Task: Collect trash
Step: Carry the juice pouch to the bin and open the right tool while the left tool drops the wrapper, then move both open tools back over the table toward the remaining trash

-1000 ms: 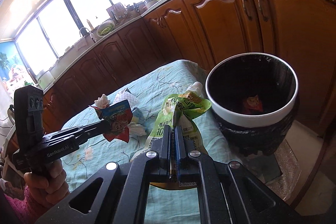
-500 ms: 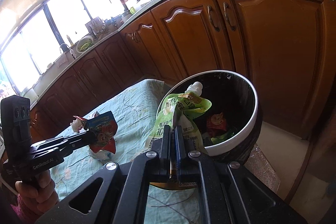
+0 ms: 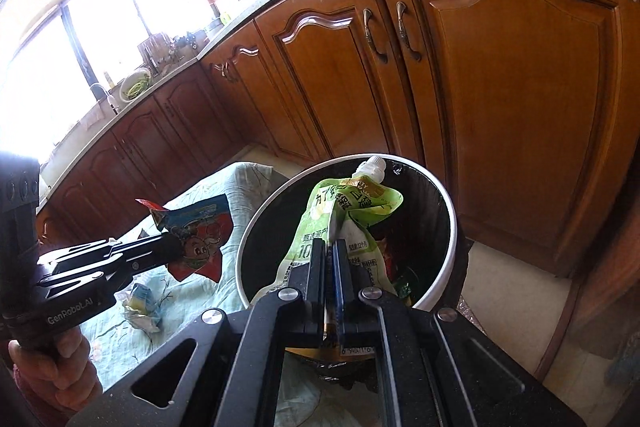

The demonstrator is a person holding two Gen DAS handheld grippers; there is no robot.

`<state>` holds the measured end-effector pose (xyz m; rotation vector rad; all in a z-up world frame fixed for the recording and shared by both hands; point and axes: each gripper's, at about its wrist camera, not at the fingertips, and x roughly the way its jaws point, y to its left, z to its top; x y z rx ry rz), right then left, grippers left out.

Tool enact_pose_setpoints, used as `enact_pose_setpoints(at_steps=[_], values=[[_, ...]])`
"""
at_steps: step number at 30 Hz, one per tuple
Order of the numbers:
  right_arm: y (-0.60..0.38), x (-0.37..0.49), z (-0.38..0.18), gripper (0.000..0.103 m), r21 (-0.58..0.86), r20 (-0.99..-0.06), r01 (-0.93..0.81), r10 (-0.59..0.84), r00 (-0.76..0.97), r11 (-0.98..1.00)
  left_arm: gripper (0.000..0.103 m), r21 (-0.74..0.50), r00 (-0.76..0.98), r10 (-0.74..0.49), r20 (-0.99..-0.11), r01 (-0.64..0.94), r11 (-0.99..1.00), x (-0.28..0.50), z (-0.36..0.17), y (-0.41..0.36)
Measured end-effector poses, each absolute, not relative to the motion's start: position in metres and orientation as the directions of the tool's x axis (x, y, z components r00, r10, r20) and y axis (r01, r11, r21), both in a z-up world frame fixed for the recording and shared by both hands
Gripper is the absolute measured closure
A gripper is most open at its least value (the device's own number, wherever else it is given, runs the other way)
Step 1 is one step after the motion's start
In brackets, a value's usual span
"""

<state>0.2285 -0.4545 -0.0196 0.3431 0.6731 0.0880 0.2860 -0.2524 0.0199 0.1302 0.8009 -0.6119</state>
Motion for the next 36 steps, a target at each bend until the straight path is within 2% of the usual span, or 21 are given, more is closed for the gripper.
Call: enact_pose_setpoints(at_steps=[16, 18, 20, 21, 24, 26, 30, 32, 36], values=[[-0.461, 0.26, -0.036, 0.099, 0.312, -0.652, 0.056, 0.171, 0.738, 0.948, 0.097, -0.071, 0.47, -0.408, -0.782, 0.584, 0.808, 0.322, -0.003, -0.305], [-0.463, 0.264, -0.039, 0.097, 0.316, -0.659, 0.063, 0.171, 0.733, 0.947, 0.096, -0.075, 0.465, -0.408, -0.785, 0.583, 0.809, 0.322, -0.005, -0.307], [-0.463, 0.266, -0.041, 0.094, 0.32, -0.665, 0.065, 0.176, 0.726, 0.945, 0.09, -0.069, 0.466, -0.399, -0.789, 0.579, 0.813, 0.325, -0.007, -0.309], [-0.464, 0.266, -0.041, 0.092, 0.322, -0.665, 0.07, 0.173, 0.727, 0.944, 0.09, -0.072, 0.464, -0.399, -0.791, 0.577, 0.813, 0.327, -0.007, -0.31], [-0.467, 0.263, -0.04, 0.082, 0.333, -0.661, 0.079, 0.173, 0.73, 0.94, 0.075, -0.083, 0.453, -0.397, -0.799, 0.57, 0.818, 0.329, -0.01, -0.31], [-0.469, 0.258, -0.039, 0.063, 0.343, -0.65, 0.085, 0.171, 0.741, 0.935, 0.07, -0.082, 0.461, -0.395, -0.795, 0.563, 0.822, 0.327, -0.01, -0.308], [-0.47, 0.242, -0.037, 0.041, 0.384, -0.613, 0.09, 0.181, 0.769, 0.919, 0.061, -0.112, 0.469, -0.406, -0.784, 0.537, 0.836, 0.319, -0.009, -0.295], [-0.469, 0.234, -0.038, 0.026, 0.41, -0.596, 0.087, 0.195, 0.779, 0.908, 0.057, -0.136, 0.476, -0.42, -0.773, 0.522, 0.842, 0.311, -0.008, -0.283], [-0.456, 0.215, -0.04, 0.017, 0.449, -0.569, 0.075, 0.22, 0.792, 0.891, 0.051, -0.164, 0.514, -0.434, -0.74, 0.487, 0.858, 0.288, -0.005, -0.252]])
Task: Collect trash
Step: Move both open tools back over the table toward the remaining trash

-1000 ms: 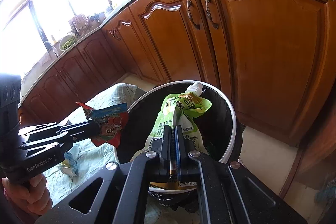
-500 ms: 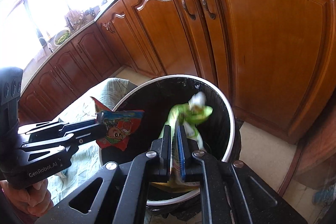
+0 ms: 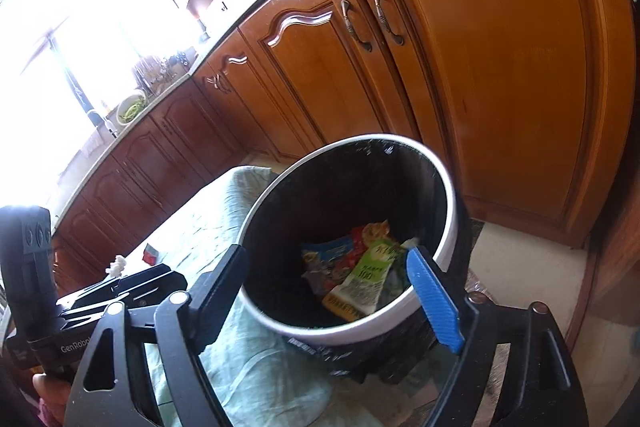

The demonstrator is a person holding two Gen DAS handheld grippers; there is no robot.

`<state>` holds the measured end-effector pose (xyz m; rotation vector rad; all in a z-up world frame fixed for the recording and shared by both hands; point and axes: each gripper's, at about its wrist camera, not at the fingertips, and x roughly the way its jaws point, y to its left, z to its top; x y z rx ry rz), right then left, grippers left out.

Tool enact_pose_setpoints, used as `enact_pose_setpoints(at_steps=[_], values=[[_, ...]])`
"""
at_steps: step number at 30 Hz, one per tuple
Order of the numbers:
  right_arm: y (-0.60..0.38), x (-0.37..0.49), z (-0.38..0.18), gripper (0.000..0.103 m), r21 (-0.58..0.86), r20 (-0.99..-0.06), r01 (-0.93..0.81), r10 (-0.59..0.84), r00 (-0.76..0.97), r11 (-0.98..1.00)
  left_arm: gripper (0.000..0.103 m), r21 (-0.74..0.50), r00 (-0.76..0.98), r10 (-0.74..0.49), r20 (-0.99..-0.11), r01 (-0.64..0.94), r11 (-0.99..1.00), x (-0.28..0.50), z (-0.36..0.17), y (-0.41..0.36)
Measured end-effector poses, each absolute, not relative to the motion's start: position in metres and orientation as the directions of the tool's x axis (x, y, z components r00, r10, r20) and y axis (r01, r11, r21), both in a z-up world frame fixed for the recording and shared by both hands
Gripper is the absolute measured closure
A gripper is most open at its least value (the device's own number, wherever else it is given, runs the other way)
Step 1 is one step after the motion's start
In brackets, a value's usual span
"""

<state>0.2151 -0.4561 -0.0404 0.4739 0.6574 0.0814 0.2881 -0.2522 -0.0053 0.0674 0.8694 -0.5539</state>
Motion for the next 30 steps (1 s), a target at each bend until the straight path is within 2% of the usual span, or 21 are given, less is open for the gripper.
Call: enact_pose_setpoints(at_steps=[9, 30], values=[[-0.412, 0.19, -0.046, 0.013, 0.489, -0.557, 0.028, 0.288, 0.779, 0.872, 0.049, -0.218, 0.585, -0.418, -0.695, 0.383, 0.898, 0.247, 0.001, -0.18], [-0.299, 0.184, -0.051, 0.013, 0.489, -0.59, -0.137, 0.443, 0.675, 0.861, 0.049, -0.292, 0.641, -0.318, -0.699, 0.151, 0.945, 0.217, -0.022, -0.041]])
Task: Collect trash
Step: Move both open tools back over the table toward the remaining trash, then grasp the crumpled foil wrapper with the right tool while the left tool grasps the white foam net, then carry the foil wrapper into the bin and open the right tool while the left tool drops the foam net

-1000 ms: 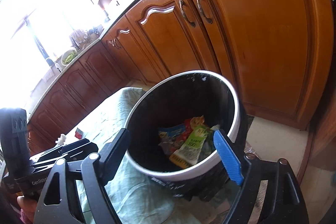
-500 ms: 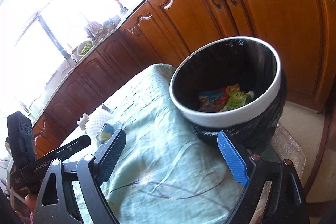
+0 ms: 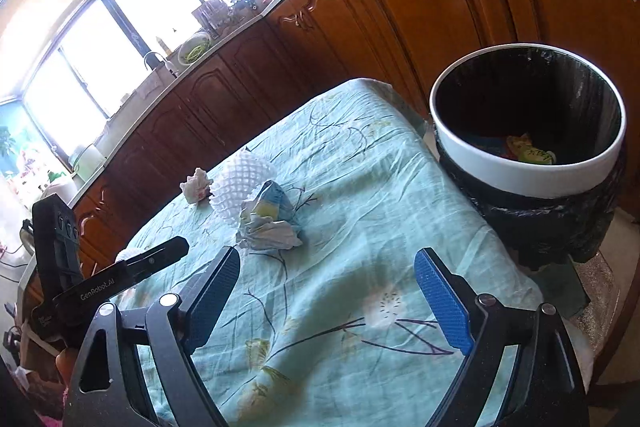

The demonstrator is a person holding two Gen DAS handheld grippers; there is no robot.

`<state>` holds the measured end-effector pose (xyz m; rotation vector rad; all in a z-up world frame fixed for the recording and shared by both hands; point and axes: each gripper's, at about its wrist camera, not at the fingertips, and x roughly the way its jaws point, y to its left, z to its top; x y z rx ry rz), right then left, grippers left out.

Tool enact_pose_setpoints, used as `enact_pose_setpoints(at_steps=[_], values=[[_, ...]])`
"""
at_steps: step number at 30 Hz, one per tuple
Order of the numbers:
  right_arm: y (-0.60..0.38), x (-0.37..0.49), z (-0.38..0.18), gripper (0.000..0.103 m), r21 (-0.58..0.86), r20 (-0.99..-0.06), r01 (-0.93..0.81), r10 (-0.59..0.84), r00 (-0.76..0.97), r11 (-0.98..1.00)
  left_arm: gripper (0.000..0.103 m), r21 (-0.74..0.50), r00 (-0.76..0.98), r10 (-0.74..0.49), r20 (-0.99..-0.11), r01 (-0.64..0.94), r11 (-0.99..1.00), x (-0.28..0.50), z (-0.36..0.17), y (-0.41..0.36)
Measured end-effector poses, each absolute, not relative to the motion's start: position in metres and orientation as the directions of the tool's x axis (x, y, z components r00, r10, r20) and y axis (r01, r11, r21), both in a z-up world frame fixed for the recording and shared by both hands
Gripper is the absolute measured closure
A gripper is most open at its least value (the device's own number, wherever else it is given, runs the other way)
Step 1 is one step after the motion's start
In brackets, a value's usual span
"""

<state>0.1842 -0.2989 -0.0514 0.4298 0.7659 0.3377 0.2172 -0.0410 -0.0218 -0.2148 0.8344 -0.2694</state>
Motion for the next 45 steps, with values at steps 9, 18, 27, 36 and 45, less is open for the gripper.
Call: enact_pose_setpoints(at_steps=[9, 18, 27, 36, 45], values=[[-0.262, 0.207, -0.055, 0.013, 0.461, -0.613, -0.232, 0.497, 0.614, 0.857, 0.049, -0.314, 0.628, -0.329, -0.706, 0.139, 0.939, 0.234, -0.026, -0.021], [-0.224, 0.244, -0.069, 0.013, 0.402, -0.674, -0.325, 0.517, 0.528, 0.856, 0.049, -0.331, 0.594, -0.367, -0.716, 0.173, 0.927, 0.291, -0.025, -0.019], [-0.209, 0.26, -0.084, 0.059, 0.38, -0.71, -0.337, 0.505, 0.49, 0.861, 0.064, -0.289, 0.539, -0.369, -0.757, 0.229, 0.929, 0.326, -0.045, -0.04], [-0.252, 0.232, -0.063, 0.065, 0.419, -0.657, -0.28, 0.502, 0.562, 0.863, 0.087, -0.253, 0.56, -0.365, -0.744, 0.269, 0.929, 0.304, -0.035, -0.045], [-0.312, 0.204, -0.04, 0.064, 0.425, -0.617, -0.179, 0.429, 0.66, 0.887, 0.087, -0.312, 0.559, -0.437, -0.705, 0.308, 0.899, 0.266, -0.015, -0.064]])
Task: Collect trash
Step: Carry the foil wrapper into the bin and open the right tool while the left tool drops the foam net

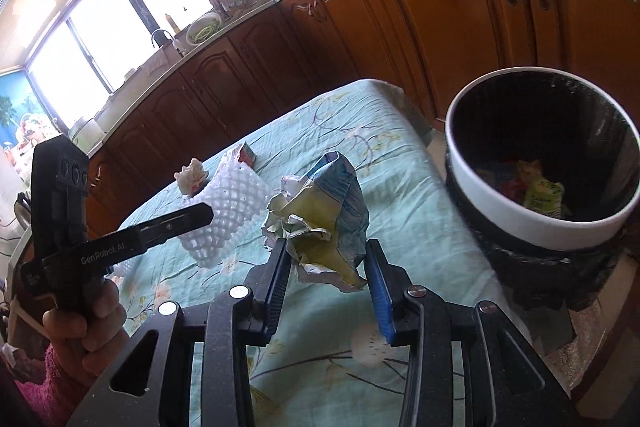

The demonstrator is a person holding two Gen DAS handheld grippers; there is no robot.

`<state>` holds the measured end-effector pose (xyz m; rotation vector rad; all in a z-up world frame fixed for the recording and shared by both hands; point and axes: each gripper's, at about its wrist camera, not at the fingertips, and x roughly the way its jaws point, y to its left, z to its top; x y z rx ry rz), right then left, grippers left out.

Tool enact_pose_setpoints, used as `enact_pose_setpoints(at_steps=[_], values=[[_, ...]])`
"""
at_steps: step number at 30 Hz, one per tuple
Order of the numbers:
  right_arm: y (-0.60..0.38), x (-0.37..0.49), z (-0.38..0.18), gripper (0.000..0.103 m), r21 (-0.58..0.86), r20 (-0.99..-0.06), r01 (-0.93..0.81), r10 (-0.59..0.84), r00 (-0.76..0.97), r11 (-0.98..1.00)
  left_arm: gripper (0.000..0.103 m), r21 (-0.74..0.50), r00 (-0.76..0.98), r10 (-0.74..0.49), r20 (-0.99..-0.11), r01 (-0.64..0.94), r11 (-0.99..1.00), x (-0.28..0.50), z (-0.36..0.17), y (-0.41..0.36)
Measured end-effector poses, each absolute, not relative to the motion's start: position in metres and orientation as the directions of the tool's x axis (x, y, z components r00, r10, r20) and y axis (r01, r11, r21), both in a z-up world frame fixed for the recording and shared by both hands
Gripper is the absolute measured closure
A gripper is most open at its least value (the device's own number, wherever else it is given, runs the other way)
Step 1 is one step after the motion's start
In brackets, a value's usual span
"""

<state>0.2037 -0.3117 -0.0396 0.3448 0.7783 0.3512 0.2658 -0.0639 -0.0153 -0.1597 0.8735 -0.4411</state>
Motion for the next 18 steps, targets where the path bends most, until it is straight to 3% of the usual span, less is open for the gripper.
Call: enact_pose_setpoints(at_steps=[18], values=[[-0.393, 0.179, -0.029, 0.064, 0.433, -0.585, -0.021, 0.299, 0.754, 0.901, 0.087, -0.313, 0.495, -0.526, -0.692, 0.451, 0.836, 0.243, -0.001, -0.157]])
